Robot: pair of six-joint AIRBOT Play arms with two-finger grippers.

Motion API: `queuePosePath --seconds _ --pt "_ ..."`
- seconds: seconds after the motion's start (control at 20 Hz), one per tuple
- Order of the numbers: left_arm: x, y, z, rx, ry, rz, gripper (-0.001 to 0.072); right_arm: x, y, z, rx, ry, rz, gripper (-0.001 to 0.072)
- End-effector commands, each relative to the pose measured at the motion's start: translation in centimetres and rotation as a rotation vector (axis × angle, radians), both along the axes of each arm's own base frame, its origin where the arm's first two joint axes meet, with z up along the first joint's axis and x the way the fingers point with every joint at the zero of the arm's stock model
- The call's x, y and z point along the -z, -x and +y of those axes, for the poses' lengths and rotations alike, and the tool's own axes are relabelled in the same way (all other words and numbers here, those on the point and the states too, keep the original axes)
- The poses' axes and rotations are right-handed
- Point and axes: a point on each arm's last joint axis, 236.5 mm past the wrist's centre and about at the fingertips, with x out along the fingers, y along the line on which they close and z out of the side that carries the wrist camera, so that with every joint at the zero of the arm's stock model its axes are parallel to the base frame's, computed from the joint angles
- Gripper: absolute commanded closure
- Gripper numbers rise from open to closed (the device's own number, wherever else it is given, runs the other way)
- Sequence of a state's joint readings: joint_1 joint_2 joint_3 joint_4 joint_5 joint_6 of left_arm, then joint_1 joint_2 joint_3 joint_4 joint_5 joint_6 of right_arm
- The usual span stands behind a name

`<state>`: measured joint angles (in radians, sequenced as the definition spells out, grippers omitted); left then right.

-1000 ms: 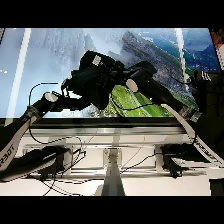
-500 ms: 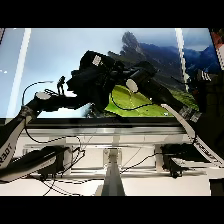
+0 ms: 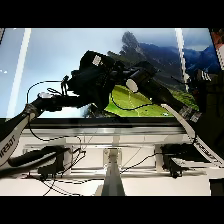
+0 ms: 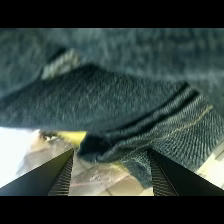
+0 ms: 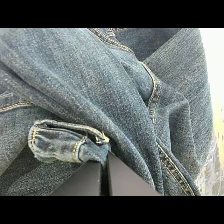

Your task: Fold the clothes and pants, and hang the long-sleeved shirts on hangers.

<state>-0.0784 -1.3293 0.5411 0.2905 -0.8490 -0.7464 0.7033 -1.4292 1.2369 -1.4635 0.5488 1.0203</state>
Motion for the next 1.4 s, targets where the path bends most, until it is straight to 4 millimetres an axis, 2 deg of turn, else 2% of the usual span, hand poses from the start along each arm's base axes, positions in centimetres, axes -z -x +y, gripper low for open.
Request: queuePosePath --seconds 0.0,0.05,0.15,0.2,0.25,0.3,0.45,0.55,0.65,0.75,0.8,1.0,1.25,1.35 --pt "-0.2 -1.4 -0.8 -0.04 0.069 -0.028 0.0172 -0.1 0.0 0.0 0.0 -0.001 -0.001 0.0689" --pt "-0.6 -1.9 -0.9 -0.054 0.088 -0.047 0.0202 -0.1 0.0 0.0 0.0 -0.001 -0.002 0.0689" --pt "-1.8 -3.1 -1.2 -0.083 0.13 -0.101 0.0356 -0.1 0.0 0.0 0.0 -0.001 -0.001 0.0689" --pt "-2.5 -3.7 -1.2 -0.111 0.158 -0.112 0.0447 -0.1 0.0 0.0 0.0 -0.001 -0.002 0.0689" --pt "-3.0 -4.4 -1.2 -0.15 0.188 -0.11 0.0608 -0.1 0.0 0.0 0.0 -0.001 -0.002 0.0688" --pt "-3.4 -4.8 -1.2 -0.171 0.209 -0.11 0.0684 -0.1 -0.1 0.0 0.0 0.001 -0.005 0.0689" --pt "-4.5 -4.5 -1.5 -0.148 0.257 -0.116 0.0685 -0.8 -0.4 0.1 0.001 -0.012 -0.031 0.0689" --pt "-6.1 -3.9 -1.9 -0.071 0.302 -0.189 0.0685 -1.9 -1.1 0.1 -0.001 -0.017 -0.079 0.0689" --pt "-8.1 -4.1 -1.0 -0.056 0.358 -0.239 0.0687 -3.2 -2.3 -0.6 0.017 -0.018 -0.112 0.0689" --pt "-10.2 -5.7 1.6 -0.106 0.361 -0.307 0.0688 -4.9 -4.6 -2.7 0.111 -0.073 -0.108 0.0689" --pt "-11.3 -6.6 3.2 -0.133 0.346 -0.354 0.0688 -6.0 -6.0 -4.3 0.187 -0.119 -0.097 0.0689" --pt "-17.8 -11.3 11.7 -0.353 0.285 -0.504 0.0689 -11.0 -11.3 -12.4 0.489 -0.326 -0.072 0.069" --pt "-26.0 -15.1 21.9 -0.619 0.147 -0.704 0.0689 -15.0 -14.9 -21.9 0.694 -0.442 -0.103 0.069" --pt "-28.4 -16.0 25.7 -0.73 0.106 -0.748 0.069 -17.4 -16.1 -27.0 0.814 -0.522 -0.124 0.069"
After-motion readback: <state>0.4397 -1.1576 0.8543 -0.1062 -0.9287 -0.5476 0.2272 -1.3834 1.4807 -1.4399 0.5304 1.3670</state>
